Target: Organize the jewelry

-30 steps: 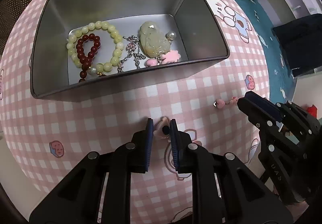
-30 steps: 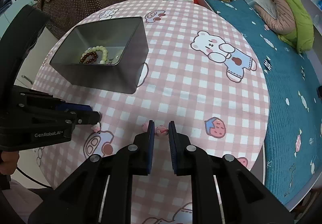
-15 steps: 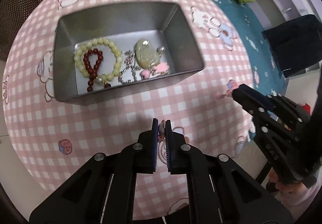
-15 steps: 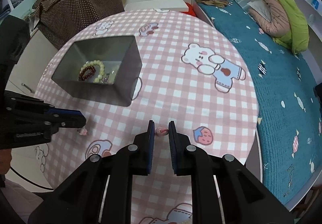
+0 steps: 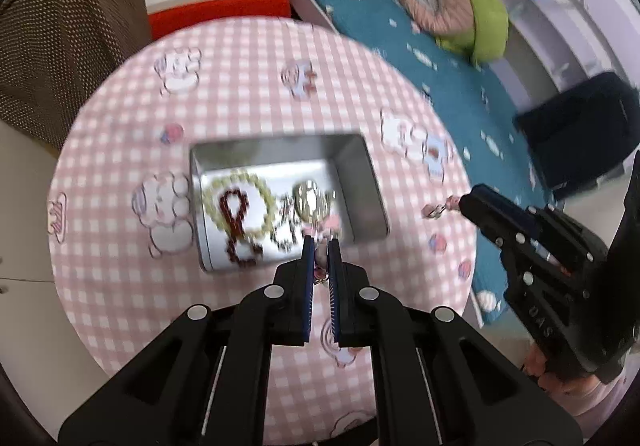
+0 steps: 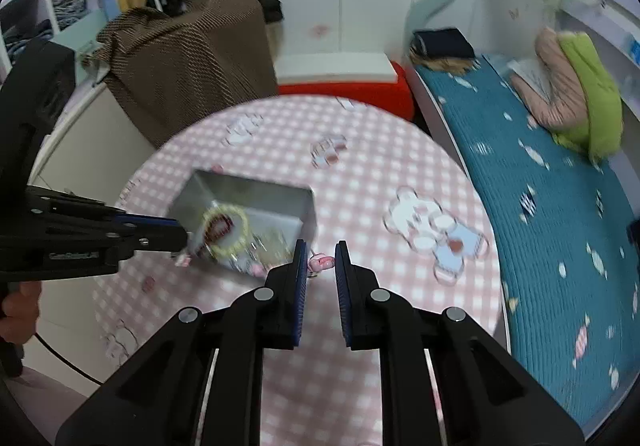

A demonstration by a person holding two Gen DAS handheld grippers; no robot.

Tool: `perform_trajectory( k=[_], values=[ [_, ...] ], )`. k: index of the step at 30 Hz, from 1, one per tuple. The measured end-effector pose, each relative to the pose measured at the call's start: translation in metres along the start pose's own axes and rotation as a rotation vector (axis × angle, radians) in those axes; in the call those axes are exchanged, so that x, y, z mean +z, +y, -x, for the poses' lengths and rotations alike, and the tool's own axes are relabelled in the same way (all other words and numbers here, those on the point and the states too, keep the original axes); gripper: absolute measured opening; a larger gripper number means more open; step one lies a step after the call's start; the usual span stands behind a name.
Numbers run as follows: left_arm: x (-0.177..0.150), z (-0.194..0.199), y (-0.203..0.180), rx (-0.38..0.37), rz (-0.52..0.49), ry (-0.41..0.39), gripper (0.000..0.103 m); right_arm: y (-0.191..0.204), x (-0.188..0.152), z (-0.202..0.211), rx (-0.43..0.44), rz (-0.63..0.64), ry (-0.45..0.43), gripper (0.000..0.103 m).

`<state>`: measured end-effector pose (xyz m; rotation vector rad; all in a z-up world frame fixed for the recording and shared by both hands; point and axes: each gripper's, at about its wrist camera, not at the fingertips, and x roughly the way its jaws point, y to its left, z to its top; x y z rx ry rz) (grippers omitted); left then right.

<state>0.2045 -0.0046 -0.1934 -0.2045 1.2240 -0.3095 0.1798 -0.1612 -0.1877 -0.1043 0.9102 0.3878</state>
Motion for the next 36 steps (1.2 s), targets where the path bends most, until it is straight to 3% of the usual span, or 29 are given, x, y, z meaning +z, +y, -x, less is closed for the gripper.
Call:
perform_trajectory(
  k=[4,10,14,20,22,24,31,36],
  values=[
    [0.012,0.004,0.005,-0.012,0.031,-0.025,0.007,0.008,0.014,-0.004,0.040,0.024,-0.016,0.013],
    [0.019,0.001,0.011,-0.023,0.054,-0.004,0.008,0.021,0.020,-0.020,0.087,0.056,0.031,0.017],
    [0.019,-0.002,0.016,0.009,0.048,0.023,0.030,0.017,0.020,-0.022,0.085,0.017,0.054,0.020],
    [0.013,0.003,0.019,0.040,0.011,0.034,0.030,0.018,0.017,-0.013,0.037,-0.006,0.054,0.023],
    [0.011,0.008,0.018,0.045,-0.003,0.030,0.035,0.020,0.016,-0.004,0.022,-0.026,0.040,0.027],
    [0.006,0.017,0.017,0.053,-0.021,0.015,0.042,0.025,0.016,0.007,-0.002,-0.054,0.022,0.039],
    [-0.014,0.058,0.011,0.073,-0.100,-0.049,0.042,0.052,0.013,0.056,-0.048,-0.171,-0.088,0.058],
    [-0.030,0.098,0.004,0.097,-0.151,-0.131,0.048,0.075,0.009,0.091,-0.096,-0.196,-0.167,0.073]
  ],
)
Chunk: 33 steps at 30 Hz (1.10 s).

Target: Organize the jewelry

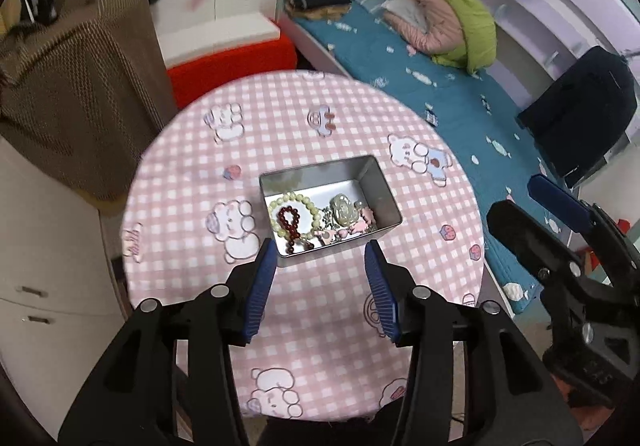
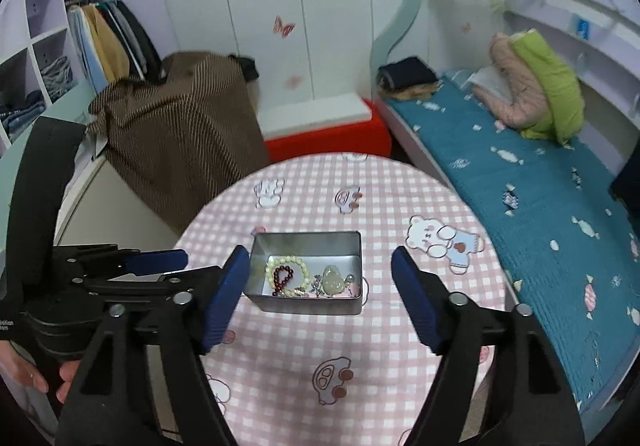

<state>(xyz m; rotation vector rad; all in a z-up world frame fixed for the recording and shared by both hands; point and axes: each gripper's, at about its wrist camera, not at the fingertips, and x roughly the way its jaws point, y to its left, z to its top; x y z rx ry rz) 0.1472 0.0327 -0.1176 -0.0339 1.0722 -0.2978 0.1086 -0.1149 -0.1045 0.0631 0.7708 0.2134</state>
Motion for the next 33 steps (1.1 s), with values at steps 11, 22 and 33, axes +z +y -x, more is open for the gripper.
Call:
perform_trajectory(
  k=[11,22,33],
  values=[
    [-0.024,0.087,-0.029,0.075,-0.011,-0.196,0.056,0.015,-0.002,0.082,-0.053,0.034,-0.171,0.084],
    [-0.067,0.167,-0.064,0.132,0.000,-0.370,0.056,0.022,-0.018,0.161,-0.057,0.098,-0.329,0.090],
    [-0.094,0.195,-0.077,0.157,-0.019,-0.435,0.056,0.020,-0.038,0.187,-0.050,0.096,-0.390,0.090]
  ],
)
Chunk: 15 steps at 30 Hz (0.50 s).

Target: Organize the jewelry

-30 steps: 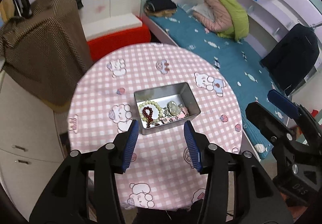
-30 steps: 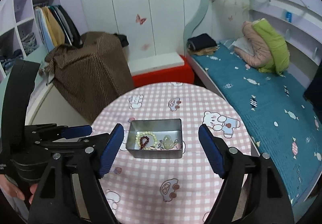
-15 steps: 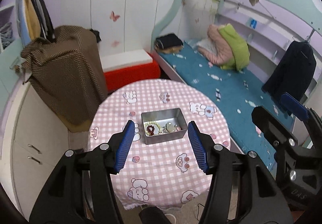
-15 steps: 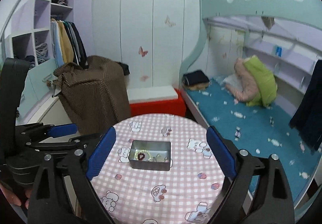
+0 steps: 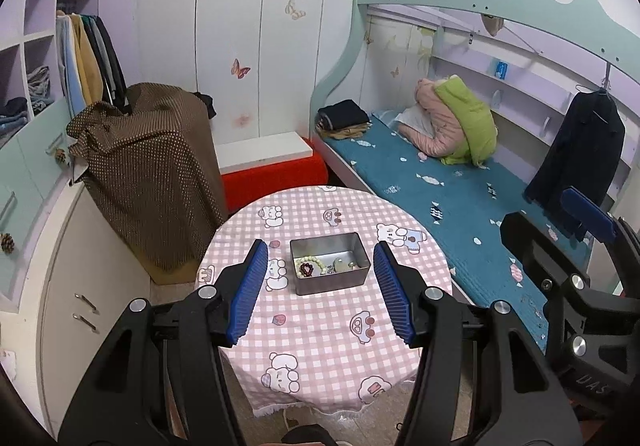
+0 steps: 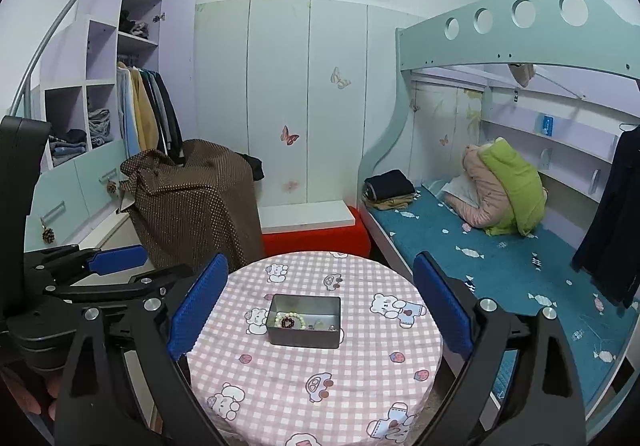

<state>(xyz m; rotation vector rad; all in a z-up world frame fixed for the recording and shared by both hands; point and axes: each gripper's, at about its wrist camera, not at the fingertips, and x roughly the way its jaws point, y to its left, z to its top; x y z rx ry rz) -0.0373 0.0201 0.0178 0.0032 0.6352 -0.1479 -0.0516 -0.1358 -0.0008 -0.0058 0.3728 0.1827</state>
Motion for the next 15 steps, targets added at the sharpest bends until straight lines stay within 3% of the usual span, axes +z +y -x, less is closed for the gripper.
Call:
perform_trajectory(
  k=[15],
  values=[
    [-0.005,0.011,-0.001,-0.003,-0.021,-0.022,0.057,0.003,-0.005,0.016,-0.018,-0.013,-0.030,0.091]
  ],
)
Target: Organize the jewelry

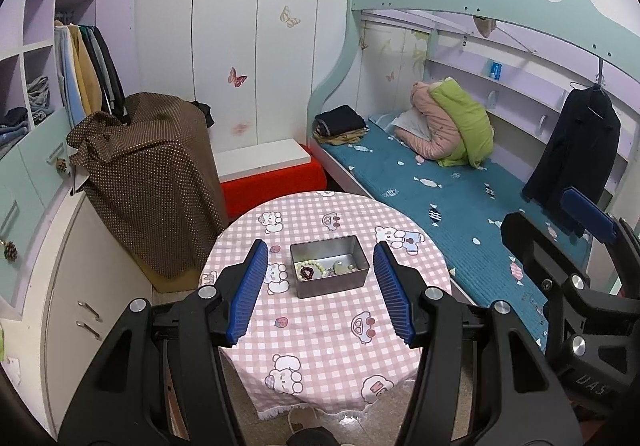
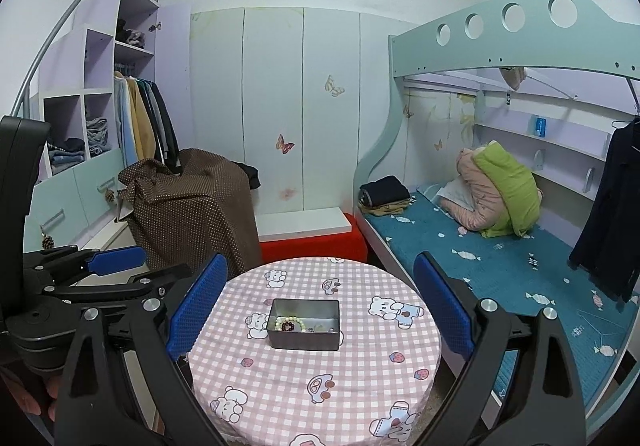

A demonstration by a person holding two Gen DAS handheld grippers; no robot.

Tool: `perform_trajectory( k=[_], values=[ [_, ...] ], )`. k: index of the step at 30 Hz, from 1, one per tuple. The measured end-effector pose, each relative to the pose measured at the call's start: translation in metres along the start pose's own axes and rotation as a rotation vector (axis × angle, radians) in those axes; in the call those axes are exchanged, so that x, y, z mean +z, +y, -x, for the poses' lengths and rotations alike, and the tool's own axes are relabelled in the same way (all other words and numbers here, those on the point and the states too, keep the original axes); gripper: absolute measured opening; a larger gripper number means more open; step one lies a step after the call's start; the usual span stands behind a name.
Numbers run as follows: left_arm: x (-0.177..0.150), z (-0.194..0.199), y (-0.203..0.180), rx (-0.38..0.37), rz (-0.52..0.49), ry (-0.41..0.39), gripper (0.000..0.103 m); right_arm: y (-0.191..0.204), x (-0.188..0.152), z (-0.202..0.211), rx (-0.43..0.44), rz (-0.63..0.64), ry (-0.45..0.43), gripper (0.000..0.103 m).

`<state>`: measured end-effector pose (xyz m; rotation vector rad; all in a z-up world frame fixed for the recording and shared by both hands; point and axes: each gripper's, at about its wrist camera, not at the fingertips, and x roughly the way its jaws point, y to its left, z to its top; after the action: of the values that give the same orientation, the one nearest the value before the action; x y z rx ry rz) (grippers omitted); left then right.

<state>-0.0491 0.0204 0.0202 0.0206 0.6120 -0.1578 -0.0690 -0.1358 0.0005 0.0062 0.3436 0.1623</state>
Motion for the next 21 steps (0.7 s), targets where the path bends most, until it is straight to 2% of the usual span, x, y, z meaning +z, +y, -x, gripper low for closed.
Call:
perform_trajectory(
  k=[21],
  values=[
    [0.0005,0.0086,0.0021,-0.005,-0.002,-0.009,0.057,0.0020,0.0016,0.0046,-0.008,0.001,-0.004,0.094]
  ],
)
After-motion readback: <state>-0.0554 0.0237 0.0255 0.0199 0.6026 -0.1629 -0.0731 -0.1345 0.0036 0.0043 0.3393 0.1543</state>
